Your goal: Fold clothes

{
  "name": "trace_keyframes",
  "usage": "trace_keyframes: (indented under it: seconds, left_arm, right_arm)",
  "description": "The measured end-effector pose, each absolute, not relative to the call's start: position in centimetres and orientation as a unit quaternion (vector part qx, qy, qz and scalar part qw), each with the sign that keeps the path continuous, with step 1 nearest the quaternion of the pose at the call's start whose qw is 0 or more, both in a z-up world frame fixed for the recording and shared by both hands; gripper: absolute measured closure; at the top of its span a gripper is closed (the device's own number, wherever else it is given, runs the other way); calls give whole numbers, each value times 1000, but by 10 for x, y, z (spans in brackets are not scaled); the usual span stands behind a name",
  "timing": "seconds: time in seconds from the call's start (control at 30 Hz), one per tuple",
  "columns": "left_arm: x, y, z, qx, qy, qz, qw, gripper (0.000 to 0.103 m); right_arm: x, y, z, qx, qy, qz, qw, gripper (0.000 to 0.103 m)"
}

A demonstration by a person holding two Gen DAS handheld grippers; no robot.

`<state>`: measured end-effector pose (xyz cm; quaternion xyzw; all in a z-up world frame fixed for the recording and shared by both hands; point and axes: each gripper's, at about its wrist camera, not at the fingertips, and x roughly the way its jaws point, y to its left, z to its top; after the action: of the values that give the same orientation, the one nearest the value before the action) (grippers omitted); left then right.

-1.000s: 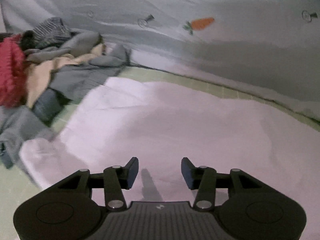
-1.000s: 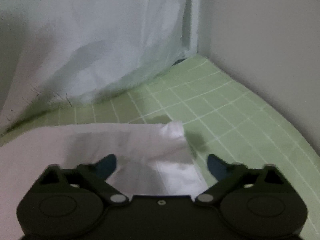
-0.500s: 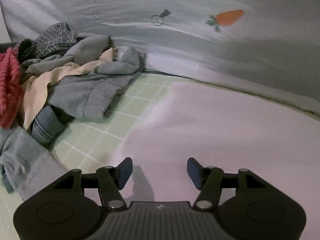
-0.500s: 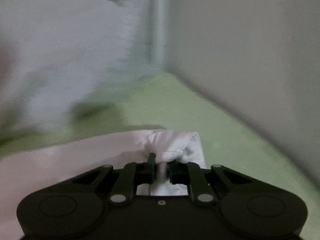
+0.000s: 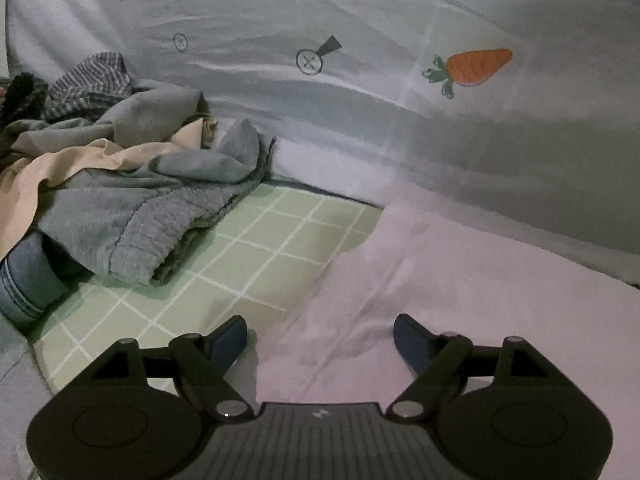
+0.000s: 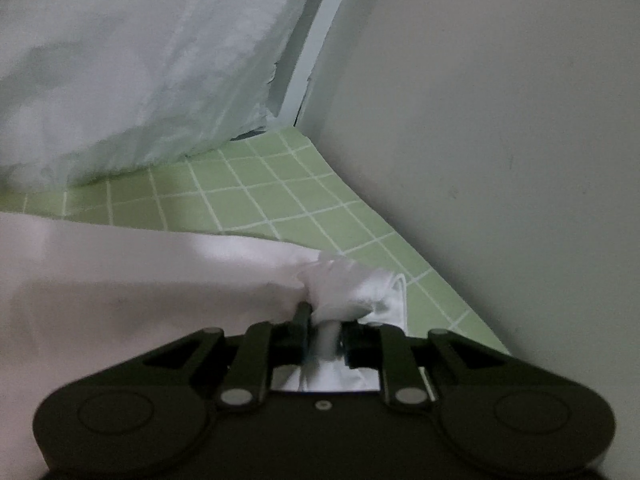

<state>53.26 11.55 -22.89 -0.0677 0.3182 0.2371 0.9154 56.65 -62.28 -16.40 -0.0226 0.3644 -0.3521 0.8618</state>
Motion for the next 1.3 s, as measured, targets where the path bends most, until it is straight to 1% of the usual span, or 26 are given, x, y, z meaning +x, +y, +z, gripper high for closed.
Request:
trace_keyframes:
  seconds: [0.03,0.1,0.13,0.27,0.33,0.37,0.4,0.47,0.53,0.57,0.6,0.67,0.77,0.9,0.97,1.03,1.1,1.17,1.3]
  left_arm:
    - [533,117,-229,-69,318,237,916,19]
    - [534,120,-228,-74,318,240,914,15]
    - [535,121,-229,-76,319,242,913,12]
    - [537,123,-229,-81,320,247,911,9]
    - [537,123,-229,-82,321,250,910,9]
    - [537,123,-228,-83,324,252,908,9]
    - [536,123,-225,-86,331,255,904,9]
    - [534,124,-217,-92,343,264,897,12]
    - [516,125,-198,-109,322,277,899,12]
    - [503,126,-186,-121,311,278,901,12]
    - [489,127,-174,-133,300,278,903,12]
    - [454,125,-152,-140,287,280,905,12]
    - [398,117,-137,-137,292,294,900,12]
    - [314,104,-146,-190,324,306,875,12]
    - [271,93,-158,-213,345,310,860,12]
    - [235,80,-170,-226,361,317,847,12]
    - [207,73,-180,-237,371,322,838,12]
    - [181,64,-189,-253,375,326,830,12]
    - [153,47,-194,-230,383,319,836,12]
  right_arm:
    - [564,-626,-163,-11,361,-352,864,84]
    - [561,-632,-161,6,357,-354,864,78]
    - [560,-634,-161,11,355,-357,864,77]
    - [567,-637,-163,4,350,-361,865,75]
    - [569,-636,-164,-4,349,-367,862,67]
    - [570,-637,-164,-9,350,-375,858,55]
    - [571,-638,-162,-13,355,-386,851,40]
    - [570,-645,-156,-6,374,-398,838,24]
    - [555,-638,-138,-13,360,-390,847,23]
    - [546,-633,-128,-19,349,-385,854,19]
    - [537,-628,-119,-25,337,-380,861,10]
    - [519,-619,-100,-37,315,-369,874,2]
    - [472,-595,-77,-53,289,-345,891,1]
    - [401,-573,-70,-26,291,-317,902,1]
    - [361,-565,-78,8,307,-304,902,1]
    - [325,-564,-93,64,323,-298,896,1]
    - [288,-565,-107,130,336,-288,887,0]
    - [258,-563,-120,174,346,-282,878,0]
    - [212,-554,-132,223,340,-271,872,0]
